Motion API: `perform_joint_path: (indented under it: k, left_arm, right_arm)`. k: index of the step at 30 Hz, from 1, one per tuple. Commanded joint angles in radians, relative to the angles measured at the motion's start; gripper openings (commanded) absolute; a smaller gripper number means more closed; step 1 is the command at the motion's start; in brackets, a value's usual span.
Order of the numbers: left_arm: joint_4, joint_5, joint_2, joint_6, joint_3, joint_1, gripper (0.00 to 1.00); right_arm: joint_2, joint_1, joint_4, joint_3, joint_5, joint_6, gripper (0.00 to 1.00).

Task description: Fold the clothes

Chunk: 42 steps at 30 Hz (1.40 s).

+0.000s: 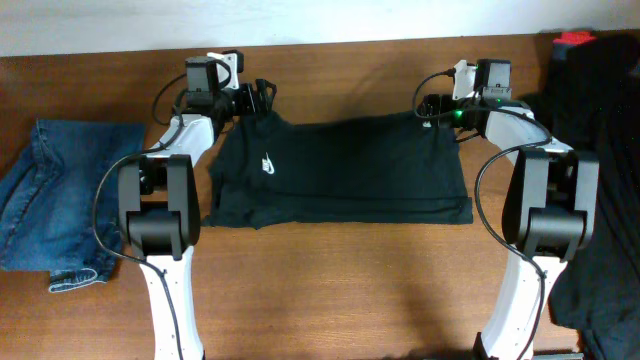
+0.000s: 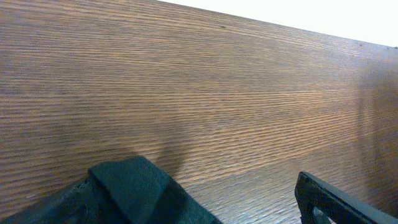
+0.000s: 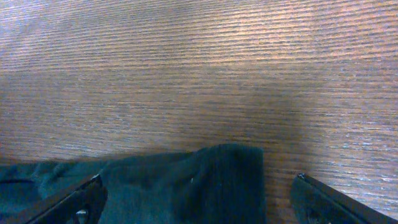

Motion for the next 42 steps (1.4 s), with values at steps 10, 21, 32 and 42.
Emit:
perform_joint_path:
  k: [10,21,32,42]
  left_arm:
    - [-0.039,0.057,0.031,0.004,0.014,-0.011,0.2]
    - [-0.258,0.135,-0.098,0.005,0.055,0.047,0.0]
    - [-0.58,0.135,-0.262,0.013,0.055,0.06,0.0]
    - [-0.951,0.135,-0.272,0.069,0.055,0.094,0.0]
  right_arm:
    - [0.035,0.007,-0.011,0.006,-0.009,0.039,0.15]
    - [-0.043,-0.009,-0.187,0.097,-0.005,0.053,0.06]
    - [-0.05,-0.009,-0.66,0.33,0.034,0.053,0.04]
    - [-0.05,-0.009,-0.978,0.386,0.296,0.053,0.04]
